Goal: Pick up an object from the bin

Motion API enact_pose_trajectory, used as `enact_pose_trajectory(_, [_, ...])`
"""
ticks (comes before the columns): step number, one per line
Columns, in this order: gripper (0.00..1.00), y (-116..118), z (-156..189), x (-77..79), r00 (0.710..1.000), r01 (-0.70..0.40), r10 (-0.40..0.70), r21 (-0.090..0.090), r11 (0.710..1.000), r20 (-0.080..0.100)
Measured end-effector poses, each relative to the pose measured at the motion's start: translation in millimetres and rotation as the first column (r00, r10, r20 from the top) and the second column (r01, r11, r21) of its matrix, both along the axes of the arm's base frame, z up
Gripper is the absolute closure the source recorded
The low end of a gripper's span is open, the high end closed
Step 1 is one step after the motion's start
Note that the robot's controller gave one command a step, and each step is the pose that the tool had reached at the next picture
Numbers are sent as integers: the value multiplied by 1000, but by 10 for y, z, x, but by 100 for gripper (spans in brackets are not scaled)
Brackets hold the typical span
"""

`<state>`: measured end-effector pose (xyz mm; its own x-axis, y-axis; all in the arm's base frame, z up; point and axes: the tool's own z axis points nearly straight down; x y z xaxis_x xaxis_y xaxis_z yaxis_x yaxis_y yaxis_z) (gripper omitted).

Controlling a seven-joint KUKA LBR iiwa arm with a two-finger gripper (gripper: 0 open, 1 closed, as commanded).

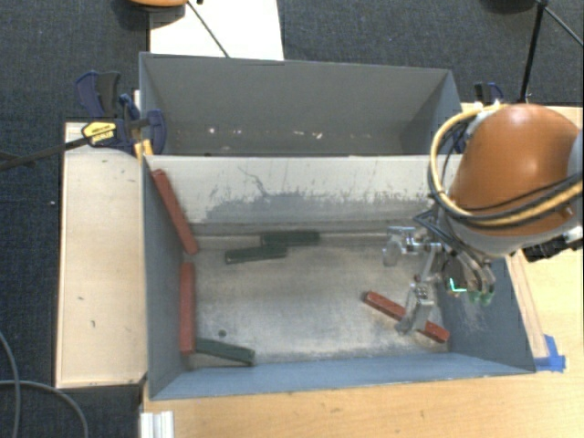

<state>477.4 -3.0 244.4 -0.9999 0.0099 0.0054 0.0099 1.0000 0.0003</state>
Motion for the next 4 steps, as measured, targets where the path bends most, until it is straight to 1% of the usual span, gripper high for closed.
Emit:
enact_pose_trajectory(1, [0,0,32,14,1000,0,0,0,1000,7])
enact_pose_trajectory(2, [0,-333,-751,141,1000,-21,21,-1,1000,13])
enact_pose_trajectory(3, [0,-432,-1322,132,1000,7,-7,0,1000,5])
enact_pose_trajectory(4, [0,-852,-1131,174,994,112,-112,0,994,8])
